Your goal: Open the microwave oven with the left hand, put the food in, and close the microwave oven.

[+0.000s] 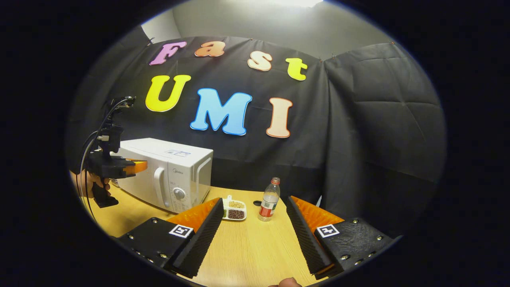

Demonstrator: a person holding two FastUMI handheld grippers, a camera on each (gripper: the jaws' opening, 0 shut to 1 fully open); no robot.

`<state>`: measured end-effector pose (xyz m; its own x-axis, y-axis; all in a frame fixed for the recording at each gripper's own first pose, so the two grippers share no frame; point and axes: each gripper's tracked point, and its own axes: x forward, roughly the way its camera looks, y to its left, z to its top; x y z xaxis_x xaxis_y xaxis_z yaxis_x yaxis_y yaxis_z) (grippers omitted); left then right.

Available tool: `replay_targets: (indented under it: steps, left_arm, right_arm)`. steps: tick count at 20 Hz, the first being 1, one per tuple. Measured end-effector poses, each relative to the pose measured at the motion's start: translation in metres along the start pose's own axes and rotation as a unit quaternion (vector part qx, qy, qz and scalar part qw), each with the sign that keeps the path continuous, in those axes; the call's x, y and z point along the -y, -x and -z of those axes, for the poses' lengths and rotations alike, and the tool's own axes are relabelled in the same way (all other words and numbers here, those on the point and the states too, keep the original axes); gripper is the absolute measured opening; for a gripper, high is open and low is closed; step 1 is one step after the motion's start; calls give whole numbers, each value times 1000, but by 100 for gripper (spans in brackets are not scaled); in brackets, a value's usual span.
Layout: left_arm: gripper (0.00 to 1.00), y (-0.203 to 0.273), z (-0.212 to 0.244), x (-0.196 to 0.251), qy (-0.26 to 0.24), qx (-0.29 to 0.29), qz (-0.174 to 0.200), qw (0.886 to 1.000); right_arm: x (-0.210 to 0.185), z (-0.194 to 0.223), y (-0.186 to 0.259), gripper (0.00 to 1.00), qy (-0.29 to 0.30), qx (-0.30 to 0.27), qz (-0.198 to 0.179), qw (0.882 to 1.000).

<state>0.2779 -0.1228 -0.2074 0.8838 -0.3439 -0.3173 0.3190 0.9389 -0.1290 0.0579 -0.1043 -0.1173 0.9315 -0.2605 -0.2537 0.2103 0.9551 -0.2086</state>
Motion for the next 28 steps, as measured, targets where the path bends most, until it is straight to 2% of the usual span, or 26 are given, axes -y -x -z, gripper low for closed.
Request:
replay_targets:
  steps: [5, 6, 11, 18, 28]
  left_arm:
    - [10, 56, -30, 4, -21, 33, -30, 999]
    - [8, 68, -35, 3, -22, 38, -38, 998]
    - [8, 127, -56, 5, -20, 61, -60, 996]
    - [8, 205, -75, -3, -29, 90, -70, 993]
    - [8, 311, -79, -20, -46, 109, -60, 991]
  right_arm:
    - [-4, -7, 10, 97, -13, 20, -46, 999]
    - [-4, -8, 13, 97, -14, 22, -55, 998]
    - [-7, -20, 33, 97, -33, 36, -78, 996]
    - [-24, -32, 67, 97, -47, 54, -82, 994]
    - [-38, -57, 142, 97, -37, 88, -60, 994]
